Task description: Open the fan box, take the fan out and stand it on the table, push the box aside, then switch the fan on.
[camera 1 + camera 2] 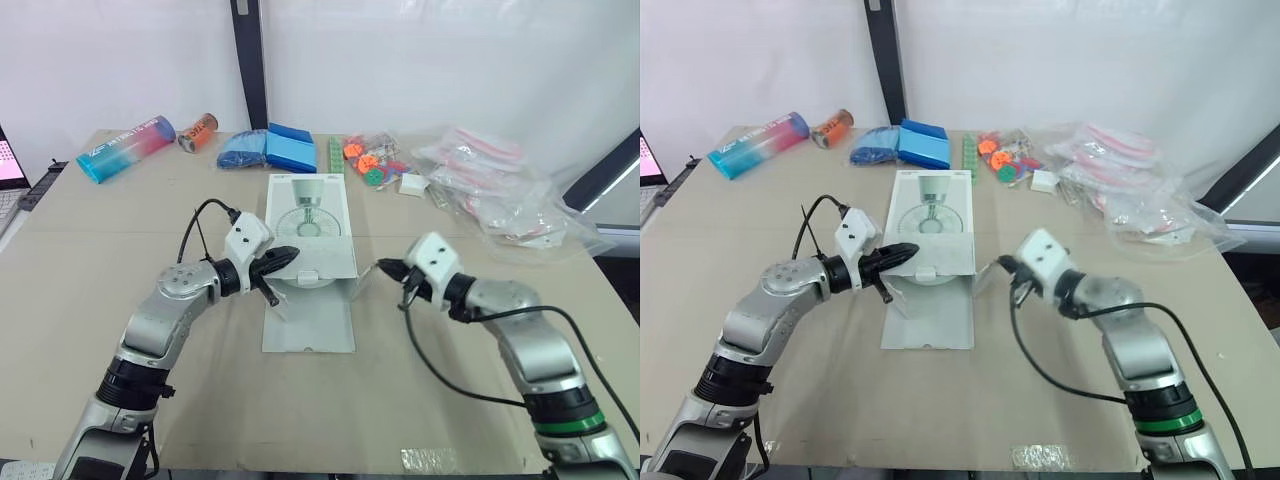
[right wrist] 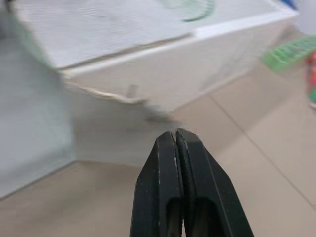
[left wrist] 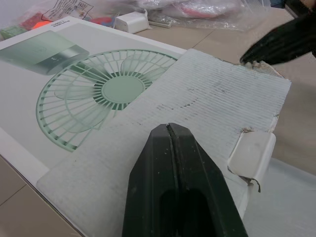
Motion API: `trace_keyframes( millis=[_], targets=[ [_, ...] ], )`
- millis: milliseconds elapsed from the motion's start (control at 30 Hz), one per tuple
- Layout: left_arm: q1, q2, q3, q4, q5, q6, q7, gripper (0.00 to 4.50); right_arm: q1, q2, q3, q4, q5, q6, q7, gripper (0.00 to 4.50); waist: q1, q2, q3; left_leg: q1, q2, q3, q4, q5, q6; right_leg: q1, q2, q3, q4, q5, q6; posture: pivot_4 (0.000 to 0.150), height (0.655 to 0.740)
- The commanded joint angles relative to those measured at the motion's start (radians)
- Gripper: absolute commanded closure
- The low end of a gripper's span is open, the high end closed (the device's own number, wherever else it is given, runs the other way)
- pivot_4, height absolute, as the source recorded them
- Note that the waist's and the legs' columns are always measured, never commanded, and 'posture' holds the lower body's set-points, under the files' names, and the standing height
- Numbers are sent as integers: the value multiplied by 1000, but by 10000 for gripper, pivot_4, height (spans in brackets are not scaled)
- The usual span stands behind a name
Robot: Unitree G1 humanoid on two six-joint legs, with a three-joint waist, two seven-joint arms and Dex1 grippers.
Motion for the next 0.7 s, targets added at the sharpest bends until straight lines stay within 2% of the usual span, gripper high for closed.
trace_keyframes(
  millis=[33, 167, 300, 467, 700],
  targets=[
    [8, 15, 18, -12, -4, 7, -9, 45000, -116, 21, -47, 16, 48, -66, 5, 44358, -5, 0, 0, 0, 0, 0, 0, 0, 0, 0, 0, 0, 0, 0, 0, 1500, 7400],
    [8, 17, 23, -10, -7, 7, -18, 45000, -195, 106, 8, -6, 68, -34, -17, 44358, -13, 0, 0, 0, 1, 0, 0, 0, 0, 0, 1, 0, 0, 0, 0, 1500, 7400],
    [12, 20, 27, -16, -10, 9, -23, 45000, -201, 167, 102, -20, 43, -8, -9, 44358, -14, 0, 0, -1, 1, -1, -1, 0, 0, 0, 0, -1, 0, 0, -1, 1500, 7400],
    [22, 38, 30, -31, -18, 1, -43, 45000, -165, 139, 212, -13, -15, 13, 29, 44358, -13, 0, 0, -2, 0, -1, 0, 0, 0, -2, -2, -1, 1, 1, 0, 1500, 7400],
    [25, 62, 51, -77, -60, -36, -106, 45000, -170, 146, 221, 36, -41, 19, 20, 44358, -15, 0, 0, -1, 0, -1, 0, 0, 0, -2, -1, -1, 1, 1, -1, 1500, 7400]
  ],
)
